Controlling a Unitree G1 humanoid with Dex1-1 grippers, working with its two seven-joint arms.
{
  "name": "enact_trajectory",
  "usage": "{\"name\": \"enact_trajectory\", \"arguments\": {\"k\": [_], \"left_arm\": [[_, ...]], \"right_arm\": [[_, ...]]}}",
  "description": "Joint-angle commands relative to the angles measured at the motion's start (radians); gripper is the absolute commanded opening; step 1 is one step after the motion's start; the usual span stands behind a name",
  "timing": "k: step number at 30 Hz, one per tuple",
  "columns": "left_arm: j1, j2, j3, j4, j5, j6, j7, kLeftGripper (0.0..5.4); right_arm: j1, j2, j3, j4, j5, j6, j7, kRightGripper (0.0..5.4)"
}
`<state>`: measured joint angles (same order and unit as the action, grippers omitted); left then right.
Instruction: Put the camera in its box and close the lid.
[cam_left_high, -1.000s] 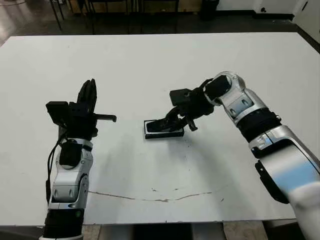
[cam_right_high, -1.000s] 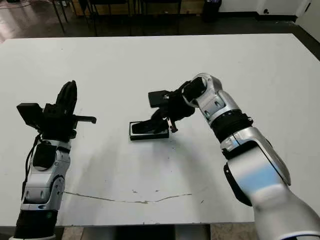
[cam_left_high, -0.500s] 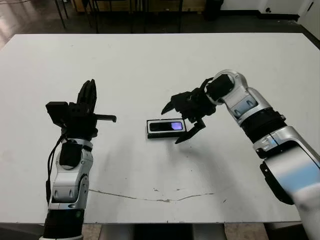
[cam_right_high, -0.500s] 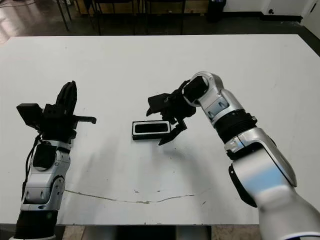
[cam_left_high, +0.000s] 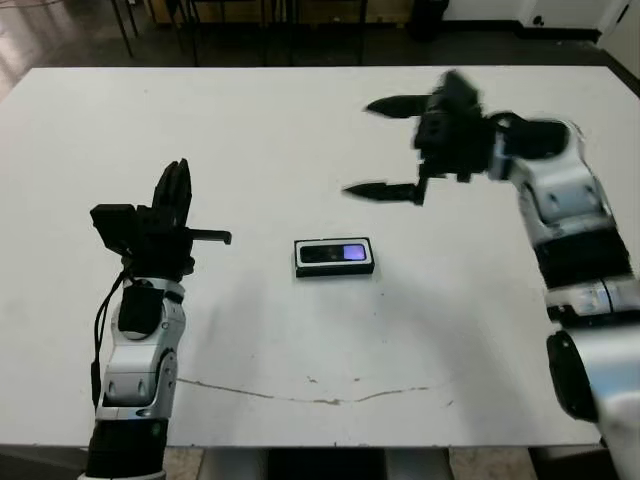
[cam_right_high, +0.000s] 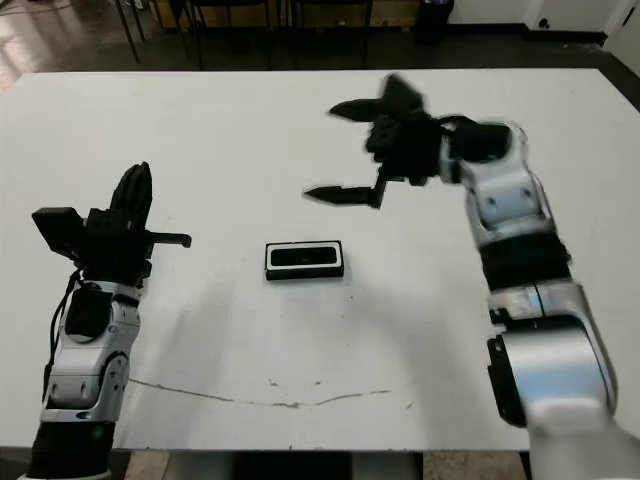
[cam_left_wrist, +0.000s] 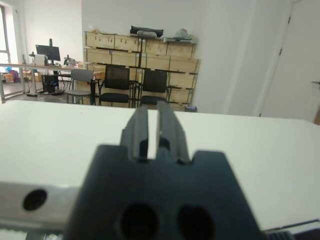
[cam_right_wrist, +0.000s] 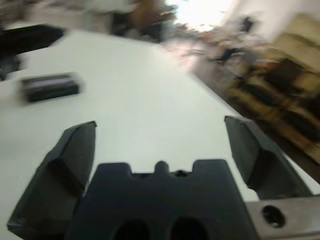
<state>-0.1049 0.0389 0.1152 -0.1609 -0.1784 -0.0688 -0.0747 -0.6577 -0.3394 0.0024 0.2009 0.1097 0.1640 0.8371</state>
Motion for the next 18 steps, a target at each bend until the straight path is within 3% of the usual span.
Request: {"name": "enact_trajectory", "arguments": {"k": [1,4,8,13,18], "left_arm": [[0.054,0.030,0.033,-0.046,-0.013,0.011,-0.012,0.00],[0.100,0.057,0.063,-0.111,0.024,0.017,0.006,0.00],[0.164,0.127,0.102,-0.247,0.059,0.156,0.010,0.23],[0.201,0.265,0.125,-0.391,0.059,0.387,-0.061,1.36],[0.183,0.291,0.116,-0.409,0.061,0.506,-0.063,2.49]], "right_arm": [[0.156,0.004,-0.017,-0.093,-0.038,-0.072,-0.126,4.37],[0.272,-0.005,-0.037,-0.156,-0.004,-0.070,-0.156,3.66],[0.370,-0.001,-0.066,-0.142,0.046,-0.138,-0.157,2.81],[0.393,0.004,-0.069,-0.087,0.058,-0.185,-0.179,1.65],[0.392,0.015,-0.054,-0.063,0.062,-0.190,-0.192,0.54]]}}
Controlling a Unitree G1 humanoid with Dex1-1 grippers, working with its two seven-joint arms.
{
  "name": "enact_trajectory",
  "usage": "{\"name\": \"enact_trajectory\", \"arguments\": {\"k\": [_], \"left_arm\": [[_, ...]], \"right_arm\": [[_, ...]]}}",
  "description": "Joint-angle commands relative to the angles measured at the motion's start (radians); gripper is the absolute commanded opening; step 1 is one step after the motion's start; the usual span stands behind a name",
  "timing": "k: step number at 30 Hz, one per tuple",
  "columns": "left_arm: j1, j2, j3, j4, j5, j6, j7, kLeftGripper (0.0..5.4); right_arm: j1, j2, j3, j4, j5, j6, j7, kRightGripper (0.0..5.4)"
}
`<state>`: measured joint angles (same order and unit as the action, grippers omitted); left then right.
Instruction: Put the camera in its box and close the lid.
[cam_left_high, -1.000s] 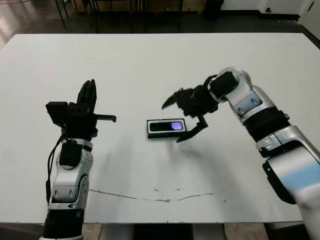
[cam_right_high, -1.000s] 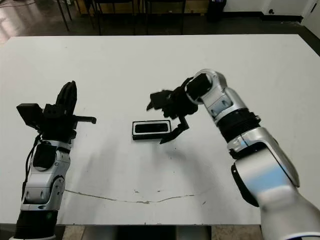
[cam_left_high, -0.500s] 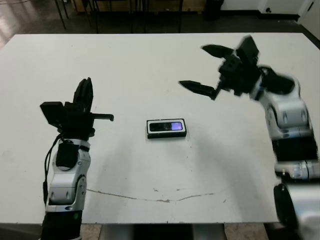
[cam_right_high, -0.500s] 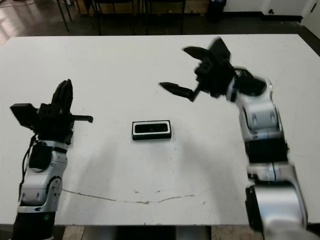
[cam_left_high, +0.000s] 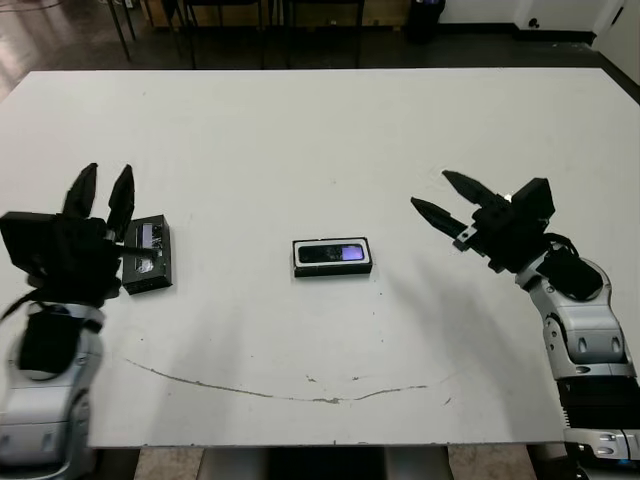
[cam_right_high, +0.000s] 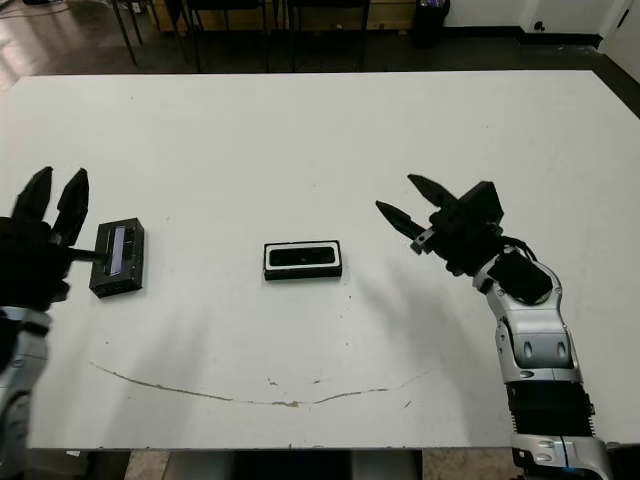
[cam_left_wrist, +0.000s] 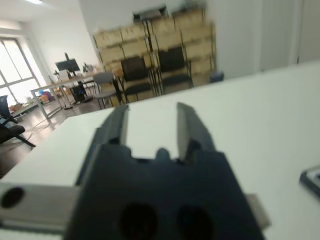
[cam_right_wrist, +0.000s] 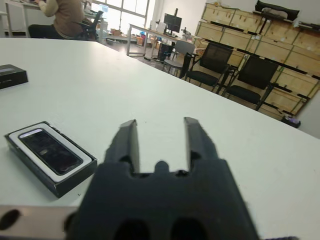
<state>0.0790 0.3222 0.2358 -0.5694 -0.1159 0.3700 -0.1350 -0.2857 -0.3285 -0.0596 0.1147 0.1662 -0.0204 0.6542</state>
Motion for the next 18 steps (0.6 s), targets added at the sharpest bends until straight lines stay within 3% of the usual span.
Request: {"name": "enact_trajectory", "arguments": {"k": [1,3,6,12,18], "left_arm": [[-0.006,0.006,-0.006,0.001,-0.004,0.083,-0.002,2.73],[-0.017,-0.002,-0.017,0.011,-0.010,0.126,-0.001,3.22],[-0.033,-0.050,-0.023,0.039,-0.057,0.193,0.007,3.94],[-0.051,-0.129,-0.047,0.131,-0.085,0.205,0.029,5.36],[-0.044,-0.185,-0.067,0.133,-0.078,0.258,0.087,5.39]], "right_arm": [[0.022,0.006,0.011,0.023,0.003,-0.009,-0.013,0.32],[0.024,0.013,0.019,0.032,-0.003,-0.033,-0.015,0.00],[0.024,0.011,0.030,0.039,-0.011,-0.056,-0.022,0.00],[0.026,0.010,0.039,0.039,-0.007,-0.053,-0.027,0.00],[0.030,0.013,0.039,0.059,0.011,-0.066,-0.009,0.00]]}}
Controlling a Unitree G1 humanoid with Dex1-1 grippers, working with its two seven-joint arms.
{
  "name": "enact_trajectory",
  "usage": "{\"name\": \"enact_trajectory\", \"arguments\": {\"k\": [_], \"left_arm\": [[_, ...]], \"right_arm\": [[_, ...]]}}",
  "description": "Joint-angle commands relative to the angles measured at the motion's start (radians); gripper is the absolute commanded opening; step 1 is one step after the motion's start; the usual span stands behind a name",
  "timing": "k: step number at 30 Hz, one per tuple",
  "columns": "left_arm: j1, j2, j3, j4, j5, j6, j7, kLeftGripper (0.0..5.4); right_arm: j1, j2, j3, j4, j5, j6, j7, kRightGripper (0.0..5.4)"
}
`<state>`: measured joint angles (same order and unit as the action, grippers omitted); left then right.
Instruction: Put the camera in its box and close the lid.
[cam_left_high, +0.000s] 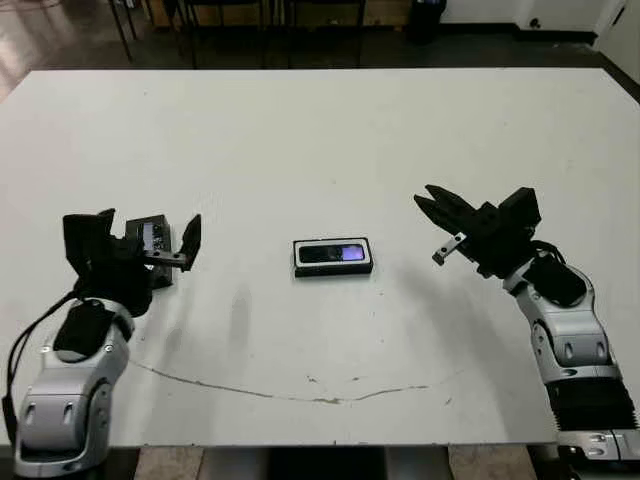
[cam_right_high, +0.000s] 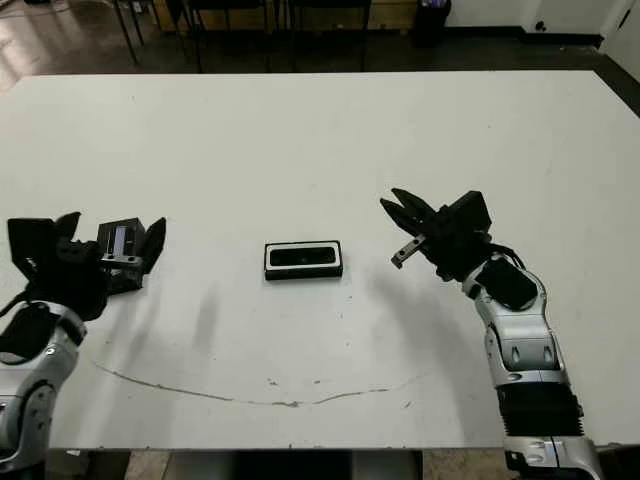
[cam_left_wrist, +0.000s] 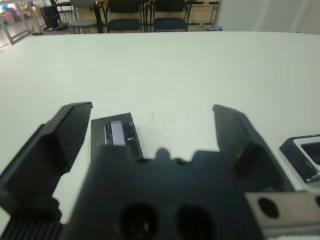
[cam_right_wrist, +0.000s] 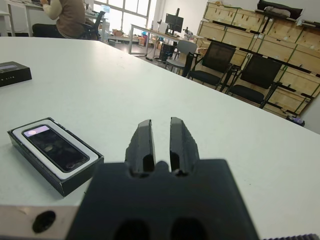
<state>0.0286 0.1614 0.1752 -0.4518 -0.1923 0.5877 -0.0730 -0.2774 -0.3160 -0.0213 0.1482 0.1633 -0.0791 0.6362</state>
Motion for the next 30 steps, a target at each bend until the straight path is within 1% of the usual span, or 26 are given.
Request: {"name": "enact_trajectory", "arguments": {"k": [1,3,5,6,9,11,13,17,21,24,28,30], "left_arm": [[0.009,-0.038,-0.003,0.014,-0.010,0.051,0.033,5.39],[0.015,-0.061,0.000,0.014,-0.016,0.062,0.049,5.39],[0.022,-0.083,-0.004,0.017,0.001,0.054,0.079,5.39],[0.028,-0.092,-0.013,0.021,0.026,0.040,0.103,5.39],[0.046,-0.110,-0.056,0.047,0.138,-0.029,0.192,5.39],[0.051,-0.126,-0.070,0.045,0.187,-0.021,0.242,5.39],[0.056,-0.137,-0.079,0.033,0.220,-0.003,0.269,5.39],[0.070,-0.130,-0.088,0.038,0.259,-0.006,0.272,5.39],[0.082,-0.131,-0.087,0.042,0.266,-0.010,0.257,5.39],[0.092,-0.139,-0.081,0.050,0.252,-0.022,0.246,5.39],[0.098,-0.154,-0.054,0.066,0.196,-0.048,0.212,5.39],[0.095,-0.159,-0.029,0.079,0.142,-0.057,0.174,5.39]], "right_arm": [[0.023,0.001,0.001,0.030,0.017,-0.007,0.010,0.00],[0.022,0.002,0.001,0.043,0.024,-0.016,0.016,0.00],[0.020,0.001,0.001,0.054,0.031,-0.025,0.022,0.00],[0.018,0.001,0.000,0.062,0.034,-0.035,0.027,0.00],[0.015,0.001,0.001,0.081,0.039,-0.054,0.037,0.00],[0.015,-0.003,0.002,0.083,0.041,-0.052,0.039,0.00],[0.016,-0.004,0.001,0.080,0.048,-0.038,0.043,0.00],[0.017,-0.004,-0.001,0.086,0.057,-0.042,0.054,0.00],[0.016,-0.013,0.004,0.086,0.049,-0.050,0.058,0.00],[0.015,-0.016,0.004,0.087,0.048,-0.061,0.066,0.00],[0.018,-0.018,0.004,0.081,0.045,-0.057,0.061,0.00],[0.019,-0.018,0.003,0.084,0.046,-0.062,0.064,0.00]]}}
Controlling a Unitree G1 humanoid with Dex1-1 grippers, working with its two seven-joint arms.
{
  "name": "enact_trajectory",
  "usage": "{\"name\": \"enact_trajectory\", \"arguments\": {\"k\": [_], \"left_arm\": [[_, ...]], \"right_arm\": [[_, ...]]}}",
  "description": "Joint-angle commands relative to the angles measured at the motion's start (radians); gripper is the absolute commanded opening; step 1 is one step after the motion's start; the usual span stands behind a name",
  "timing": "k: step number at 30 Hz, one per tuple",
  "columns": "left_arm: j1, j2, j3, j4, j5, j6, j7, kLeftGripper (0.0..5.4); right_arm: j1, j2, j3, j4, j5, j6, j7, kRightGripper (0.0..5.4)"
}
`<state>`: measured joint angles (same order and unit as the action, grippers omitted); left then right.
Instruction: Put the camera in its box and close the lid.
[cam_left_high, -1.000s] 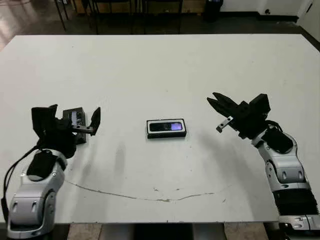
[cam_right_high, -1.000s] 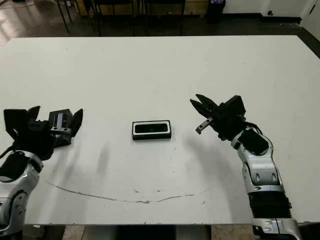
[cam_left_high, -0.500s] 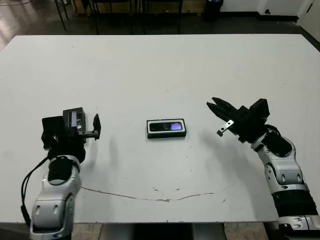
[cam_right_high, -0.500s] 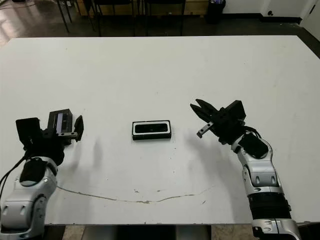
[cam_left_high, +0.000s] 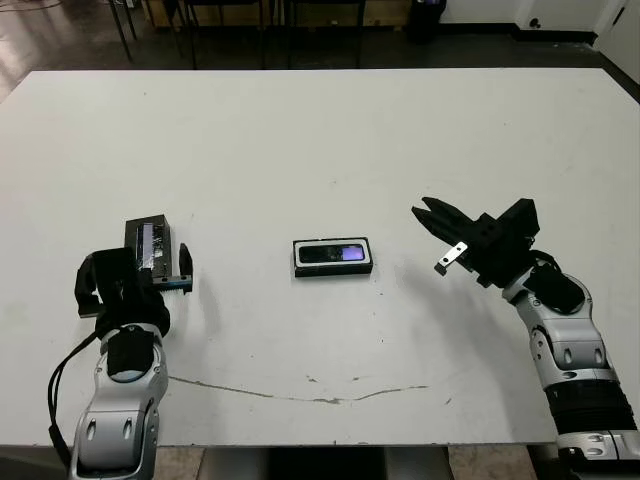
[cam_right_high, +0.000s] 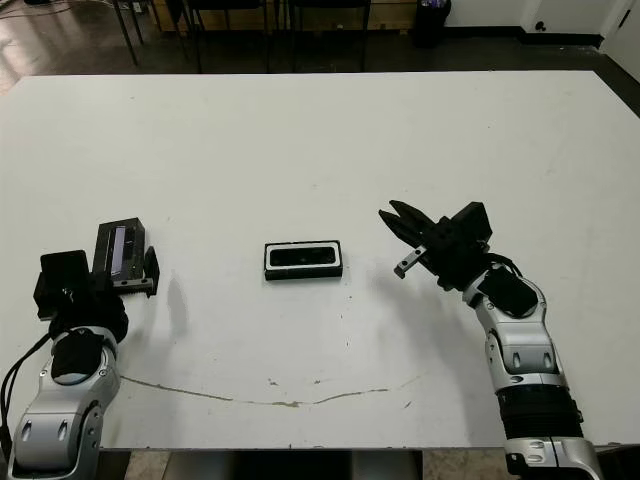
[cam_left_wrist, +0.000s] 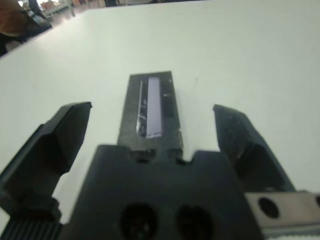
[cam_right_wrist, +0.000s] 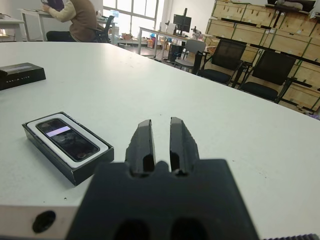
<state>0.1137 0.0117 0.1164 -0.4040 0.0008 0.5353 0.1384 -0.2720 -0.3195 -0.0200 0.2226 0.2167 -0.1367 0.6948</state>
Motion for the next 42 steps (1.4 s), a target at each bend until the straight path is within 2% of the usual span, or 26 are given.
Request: {"name": "enact_trajectory", "arguments": {"k": [1,6,10,22,34,38,42], "left_arm": [[0.011,0.000,0.036,0.038,-0.068,-0.009,-0.060,5.39],[0.020,0.026,0.046,0.056,-0.113,-0.031,-0.135,5.39],[0.023,0.031,0.044,0.054,-0.112,-0.030,-0.133,5.39],[0.033,0.013,0.042,0.065,-0.095,-0.049,-0.076,5.39],[0.027,-0.027,0.073,0.109,-0.137,-0.085,-0.059,5.39],[0.013,-0.052,0.095,0.125,-0.165,-0.086,-0.041,4.77],[-0.001,-0.096,0.146,0.131,-0.256,-0.060,-0.036,3.86]], "right_arm": [[0.014,-0.016,0.002,0.009,-0.008,-0.005,0.006,0.00],[0.030,-0.022,0.004,-0.026,-0.008,0.015,0.001,0.00],[0.043,-0.022,0.002,-0.050,0.000,0.048,-0.009,0.00],[0.042,-0.031,0.000,-0.041,0.003,0.045,0.009,0.00],[0.039,-0.032,-0.007,-0.021,0.021,0.028,0.034,0.00],[0.042,-0.033,-0.012,-0.020,0.027,0.026,0.037,0.00],[0.048,-0.035,-0.017,-0.023,0.033,0.027,0.041,0.00]]}}
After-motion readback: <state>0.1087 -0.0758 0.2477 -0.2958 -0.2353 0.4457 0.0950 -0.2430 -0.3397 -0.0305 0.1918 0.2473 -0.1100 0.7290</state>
